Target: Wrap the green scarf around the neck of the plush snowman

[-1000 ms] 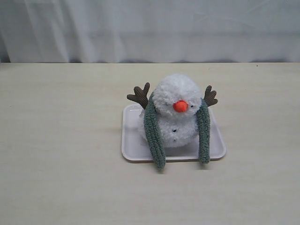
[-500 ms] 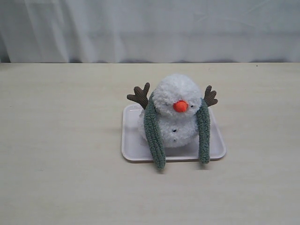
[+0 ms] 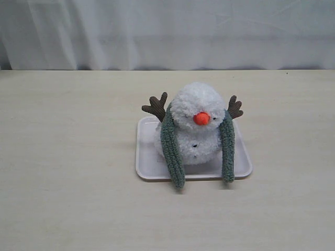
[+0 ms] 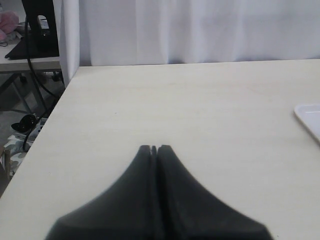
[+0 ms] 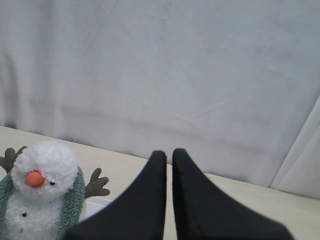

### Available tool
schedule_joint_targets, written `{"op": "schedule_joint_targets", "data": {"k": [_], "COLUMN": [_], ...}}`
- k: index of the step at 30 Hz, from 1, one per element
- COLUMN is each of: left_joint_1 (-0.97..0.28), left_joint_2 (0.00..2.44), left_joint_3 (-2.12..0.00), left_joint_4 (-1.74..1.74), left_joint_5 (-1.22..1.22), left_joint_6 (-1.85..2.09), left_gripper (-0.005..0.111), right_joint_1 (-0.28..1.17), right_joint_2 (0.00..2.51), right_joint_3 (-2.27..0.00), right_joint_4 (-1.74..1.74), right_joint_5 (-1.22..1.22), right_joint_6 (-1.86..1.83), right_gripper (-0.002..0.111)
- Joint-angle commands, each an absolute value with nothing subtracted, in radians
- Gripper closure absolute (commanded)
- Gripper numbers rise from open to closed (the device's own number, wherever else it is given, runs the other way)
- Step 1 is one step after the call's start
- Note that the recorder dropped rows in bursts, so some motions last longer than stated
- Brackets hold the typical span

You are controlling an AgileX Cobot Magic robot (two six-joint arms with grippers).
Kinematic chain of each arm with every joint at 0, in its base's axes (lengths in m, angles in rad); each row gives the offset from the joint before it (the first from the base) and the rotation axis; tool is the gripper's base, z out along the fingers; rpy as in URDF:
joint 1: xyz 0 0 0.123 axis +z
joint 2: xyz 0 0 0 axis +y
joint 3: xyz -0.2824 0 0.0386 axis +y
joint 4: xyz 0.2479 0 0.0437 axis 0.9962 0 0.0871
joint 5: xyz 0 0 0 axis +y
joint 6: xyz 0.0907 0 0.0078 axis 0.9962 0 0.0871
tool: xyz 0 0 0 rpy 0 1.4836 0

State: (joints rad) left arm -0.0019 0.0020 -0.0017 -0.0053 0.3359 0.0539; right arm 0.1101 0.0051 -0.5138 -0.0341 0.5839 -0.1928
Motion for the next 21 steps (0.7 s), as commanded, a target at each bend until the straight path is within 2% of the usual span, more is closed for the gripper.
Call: {"op": "schedule_joint_targets", "data": {"k": [1, 4, 7, 10, 13, 21], "left_joint_1": [-0.007, -0.007, -0.007, -0.007, -0.007, -0.007], "left_joint_2": [0.000, 0.000, 0.000, 0.000, 0.000, 0.000], "left_joint_3": [0.000, 0.000, 0.000, 0.000, 0.000, 0.000], "left_joint_4": [-0.010, -0.010, -0.010, -0.010, -0.010, -0.010], "left_joint_5": [0.323, 0.323, 0.323, 0.323, 0.323, 0.323], "left_joint_6": [0.055, 0.055, 0.055, 0.055, 0.055, 0.055], "left_gripper": [0.107, 0.107, 0.107, 0.107, 0.107, 0.107], "right_joint_1": [0.106, 0.106, 0.106, 0.106, 0.107, 0.107], "right_joint_2": [0.000, 0.000, 0.000, 0.000, 0.000, 0.000], "right_joint_3": [-0.513, -0.511, -0.511, -0.511, -0.511, -0.511], "right_joint_4": [-0.038, -0.038, -0.038, -0.033, 0.049, 0.152], "right_joint_5": [0.569, 0.564, 0.410, 0.101, -0.071, -0.179], "right_joint_6": [-0.195, -0.195, -0.195, -0.195, -0.195, -0.195], "right_gripper": [0.104, 0.104, 0.104, 0.104, 0.104, 0.104]}}
